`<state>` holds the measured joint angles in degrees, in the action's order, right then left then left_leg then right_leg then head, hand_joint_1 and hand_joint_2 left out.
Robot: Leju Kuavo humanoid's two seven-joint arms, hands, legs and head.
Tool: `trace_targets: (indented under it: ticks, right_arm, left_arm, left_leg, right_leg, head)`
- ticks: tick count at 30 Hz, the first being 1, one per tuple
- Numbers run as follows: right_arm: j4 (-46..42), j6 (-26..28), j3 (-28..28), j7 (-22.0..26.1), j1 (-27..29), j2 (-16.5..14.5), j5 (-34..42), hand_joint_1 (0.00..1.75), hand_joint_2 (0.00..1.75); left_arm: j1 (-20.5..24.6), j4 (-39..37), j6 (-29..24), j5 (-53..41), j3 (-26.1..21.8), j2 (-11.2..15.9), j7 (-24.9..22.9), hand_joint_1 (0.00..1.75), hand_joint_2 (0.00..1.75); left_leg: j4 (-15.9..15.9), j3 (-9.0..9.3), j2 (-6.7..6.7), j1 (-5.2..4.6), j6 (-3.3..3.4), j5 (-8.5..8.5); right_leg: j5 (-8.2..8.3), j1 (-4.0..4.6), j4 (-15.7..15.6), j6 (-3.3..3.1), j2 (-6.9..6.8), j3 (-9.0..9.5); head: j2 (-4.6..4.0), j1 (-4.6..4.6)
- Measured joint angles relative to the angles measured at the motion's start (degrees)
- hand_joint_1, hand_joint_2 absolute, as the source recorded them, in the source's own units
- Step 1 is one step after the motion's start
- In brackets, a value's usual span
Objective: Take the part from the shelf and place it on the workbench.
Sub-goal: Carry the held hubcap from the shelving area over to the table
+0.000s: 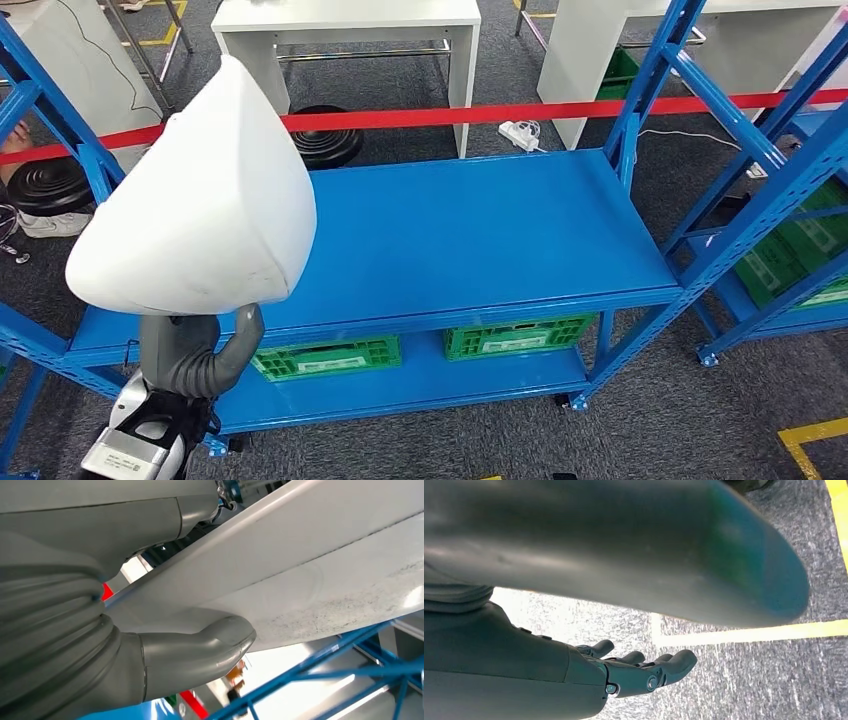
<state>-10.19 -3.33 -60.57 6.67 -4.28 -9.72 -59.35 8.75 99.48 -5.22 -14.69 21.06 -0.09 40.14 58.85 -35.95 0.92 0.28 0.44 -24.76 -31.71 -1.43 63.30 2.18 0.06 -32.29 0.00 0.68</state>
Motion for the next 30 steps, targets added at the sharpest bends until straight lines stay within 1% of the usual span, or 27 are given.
trace_targets:
  ticks: [1,2,3,5,6,7,8,9,10,11,12,13,14,16,17,18,20,21,22,23,24,25,26,27,28,29,30]
  right_arm:
    - [0.0,-0.1,0.0,-0.28,-0.17,0.05,0.05,0.0,0.0]
    - [0.0,-0.18,0.0,-0.69,-0.38,0.07,0.1,0.0,0.0]
    - [-0.01,-0.22,0.0,-1.12,-0.56,0.09,0.14,0.0,0.0]
    - [-0.01,-0.23,0.0,-1.84,-0.74,0.14,0.2,0.0,0.0]
    - [-0.01,-0.24,-0.01,-2.17,-0.75,0.19,0.2,0.0,0.0]
    - [-0.01,-0.25,-0.01,-2.55,-0.74,0.23,0.17,0.0,0.0]
    - [-0.02,-0.26,-0.02,-2.99,-0.74,0.28,0.12,0.0,0.0]
    - [-0.02,-0.27,-0.02,-3.41,-0.71,0.34,0.04,0.0,0.0]
    - [-0.02,-0.28,-0.02,-3.77,-0.68,0.4,-0.08,0.0,0.0]
    - [-0.02,-0.32,-0.02,-4.05,-0.64,0.46,-0.19,0.0,0.0]
    - [-0.02,-0.36,-0.02,-4.19,-0.61,0.54,-0.27,0.0,0.0]
    - [-0.02,-0.4,-0.02,-4.25,-0.59,0.61,-0.33,0.0,0.0]
    - [-0.02,-0.44,-0.02,-4.28,-0.6,0.67,-0.34,0.0,0.0]
    - [-0.02,-0.51,-0.03,-4.28,-0.61,0.73,-0.35,0.0,0.0]
    - [-0.02,-0.55,-0.03,-4.28,-0.62,0.76,-0.36,0.0,0.0]
    - [-0.02,-0.59,-0.03,-4.27,-0.62,0.79,-0.37,0.0,0.0]
    - [-0.02,-0.73,-0.02,-3.99,-0.59,0.86,-0.5,0.0,0.0]
    - [-0.02,-0.91,-0.02,-3.56,-0.53,0.89,-0.7,0.0,0.0]
    - [-0.02,-1.17,0.01,-2.89,-0.46,0.92,-0.99,0.0,0.0]
    - [-0.02,-1.46,0.05,-2.07,-0.4,0.95,-1.31,0.0,0.0]
    - [-0.02,-1.7,0.11,-1.29,-0.38,0.96,-1.59,0.0,0.0]
    - [-0.02,-1.84,0.19,-0.62,-0.38,0.96,-1.79,0.0,0.0]
    - [-0.02,-1.86,0.27,-0.17,-0.39,0.96,-1.93,0.0,0.0]
    - [-0.02,-1.83,0.33,0.11,-0.39,0.99,-2.04,0.0,0.0]
    - [-0.02,-1.74,0.37,0.27,-0.38,1.02,-2.14,0.0,0.0]
    - [-0.02,-1.62,0.39,0.33,-0.39,1.06,-2.2,0.0,0.0]
    - [-0.02,-1.49,0.4,0.36,-0.43,1.1,-2.23,0.0,0.0]
  left_arm:
    - [0.59,-0.54,0.61,-0.34,0.11,-0.3,-0.03,1.75,1.75]
    - [1.22,-1.19,1.1,-0.69,0.26,-0.66,-0.03,1.75,1.75]
    - [1.83,-1.93,1.45,-0.86,0.41,-0.98,-0.07,1.75,1.75]
    - [2.87,-3.47,1.73,-0.33,0.62,-1.33,-0.07,1.75,1.75]
    - [3.25,-4.2,1.77,0.19,0.65,-1.39,-0.1,1.75,1.75]
    - [3.57,-4.87,1.73,0.7,0.67,-1.41,-0.09,1.75,1.75]
    - [3.87,-5.53,1.55,1.12,0.69,-1.41,-0.1,1.75,1.75]
    - [4.1,-6.14,1.28,1.4,0.74,-1.4,-0.11,1.75,1.75]
    - [4.26,-6.65,0.87,1.63,0.84,-1.37,-0.1,1.75,1.75]
    - [4.35,-7.12,0.35,1.86,0.97,-1.3,-0.12,1.75,1.75]
    - [4.37,-7.45,-0.12,2.07,1.12,-1.23,-0.12,1.75,1.75]
    - [4.4,-7.71,-0.55,2.27,1.26,-1.15,-0.12,1.75,1.75]
    - [4.48,-7.93,-0.86,2.41,1.38,-1.1,-0.12,1.75,1.75]
    - [4.72,-8.16,-1.13,2.49,1.55,-1.07,-0.09,1.75,1.75]
    - [4.84,-8.23,-1.18,2.51,1.61,-1.05,-0.05,1.75,1.75]
    - [4.96,-8.3,-1.2,2.55,1.64,-1.02,-0.02,1.75,1.75]
    - [5.09,-8.47,-1.58,2.62,1.7,-0.97,0.03,1.75,1.75]
    - [5.09,-8.55,-1.93,2.64,1.77,-0.96,0.02,1.75,1.75]
    - [4.99,-8.59,-2.36,2.6,1.83,-0.96,0.02,1.75,1.75]
    - [4.79,-8.6,-2.74,2.5,1.89,-0.96,0.02,1.75,1.75]
    - [4.47,-8.57,-3.0,2.36,1.92,-0.96,0.01,1.75,1.75]
    - [4.08,-8.54,-3.15,2.18,1.93,-0.94,0.02,1.75,1.75]
    - [3.64,-8.51,-3.21,1.9,1.93,-0.92,0.02,1.75,1.75]
    - [3.23,-8.48,-3.19,1.53,1.93,-0.9,0.02,1.75,1.75]
    - [2.85,-8.43,-3.09,1.06,1.93,-0.88,0.02,1.75,1.75]
    - [2.53,-8.33,-2.89,0.52,1.93,-0.88,0.02,1.75,1.75]
    - [2.29,-8.18,-2.6,-0.02,1.93,-0.89,0.02,1.75,1.75]
  left_leg:
    - [0.19,-0.2,-0.03,0.01,-0.36,0.19]
    - [0.33,-0.34,-0.05,-0.02,-0.77,0.42]
    - [0.27,-0.39,-0.07,-0.06,-1.26,0.72]
    - [0.26,-0.65,-0.11,0.03,-2.17,1.06]
    - [0.8,-1.08,-0.18,0.11,-2.56,0.29]
    - [2.37,-1.8,-0.26,0.19,-2.89,-1.45]
    - [5.14,-2.79,-0.35,0.27,-3.12,-4.03]
    - [8.74,-3.89,-0.39,0.27,-3.3,-6.82]
    - [12.41,-4.73,-0.42,0.28,-3.42,-8.97]
    - [15.06,-4.99,-0.45,0.27,-3.43,-9.99]
    - [15.84,-4.33,-0.49,0.27,-3.34,-9.79]
    - [14.51,-2.61,-0.54,0.25,-3.14,-8.67]
    - [11.08,0.22,-0.62,0.2,-2.81,-7.25]
    - [2.76,6.08,-0.87,-0.07,-2.07,-6.38]
    - [-0.06,7.82,-0.99,-0.26,-1.78,-6.49]
    - [-1.31,8.41,-1.06,-0.47,-1.55,-6.78]
    - [-1.75,7.94,-0.98,-0.56,-0.88,-5.94]
    - [-1.94,7.53,-0.85,-0.48,-0.37,-5.34]
    - [-2.15,7.02,-0.72,-0.33,0.08,-4.61]
    - [-2.31,6.37,-0.59,-0.18,0.42,-3.84]
    - [-2.28,5.65,-0.5,-0.2,0.62,-3.18]
    - [-2.18,4.85,-0.42,-0.2,0.67,-2.56]
    - [-2.02,3.99,-0.33,-0.22,0.66,-1.98]
    - [-1.79,3.1,-0.25,-0.22,0.61,-1.46]
    - [-1.5,2.21,-0.19,-0.21,0.49,-1.0]
    - [-1.15,1.39,-0.17,-0.18,0.32,-0.62]
    - [-0.73,0.68,-0.16,-0.16,0.11,-0.29]
  right_leg:
    - [0.79,0.16,-2.51,-0.3,-0.06,1.44]
    - [1.0,0.32,-3.73,-0.72,-0.04,1.97]
    - [1.21,0.53,-3.61,-1.25,0.08,1.64]
    - [1.77,0.46,-3.91,-2.35,0.18,0.96]
    - [2.28,0.4,-3.99,-2.87,0.21,0.53]
    - [2.86,0.33,-4.1,-3.32,0.2,-0.01]
    - [3.41,0.32,-4.11,-3.63,0.2,-0.64]
    - [3.94,0.39,-4.09,-3.82,0.21,-1.34]
    - [4.45,0.47,-4.07,-3.9,0.21,-2.05]
    - [4.97,0.58,-4.04,-3.92,0.21,-2.74]
    - [5.49,0.68,-4.03,-3.91,0.22,-3.41]
    - [5.99,0.77,-4.02,-3.85,0.24,-4.03]
    - [6.49,0.85,-4.01,-3.75,0.28,-4.58]
    - [7.44,0.93,-4.08,-3.35,0.35,-5.28]
    - [7.87,0.9,-4.17,-3.05,0.36,-5.34]
    - [8.28,0.82,-4.31,-2.7,0.36,-5.32]
    - [9.0,0.67,-4.63,-1.93,0.39,-5.31]
    - [8.48,0.65,-4.34,-1.61,0.38,-5.65]
    - [6.94,0.65,-3.24,-1.34,0.37,-6.22]
    - [4.42,0.61,-1.04,-1.14,0.33,-7.05]
    - [1.34,0.6,2.16,-0.96,0.27,-8.01]
    - [-1.2,0.57,5.97,-0.79,0.24,-8.89]
    - [-2.56,0.55,9.28,-0.65,0.22,-9.38]
    - [-2.6,0.54,11.25,-0.56,0.21,-9.17]
    - [-1.54,0.52,11.22,-0.52,0.2,-7.98]
    - [-0.03,0.49,9.0,-0.53,0.17,-5.73]
    - [0.82,0.46,5.14,-0.6,0.12,-2.67]
  head:
    - [0.0,0.0]
    - [0.0,-0.01]
    - [0.0,-0.03]
    - [0.0,-0.07]
    - [0.0,-0.12]
    - [0.0,-0.16]
    - [0.0,-0.21]
    - [0.0,-0.27]
    - [0.0,-0.3]
    - [0.0,-0.29]
    - [0.0,-0.29]
    - [0.0,-0.3]
    - [0.0,-0.29]
    - [0.0,-0.23]
    - [0.0,-0.26]
    - [0.0,-0.32]
    - [0.0,-0.54]
    - [0.0,-0.57]
    - [0.0,-0.49]
    - [0.0,-0.38]
    - [0.0,-0.27]
    - [0.0,-0.18]
    - [0.0,-0.15]
    - [0.0,-0.15]
    - [0.0,-0.15]
    - [0.0,-0.15]
    - [0.0,-0.15]
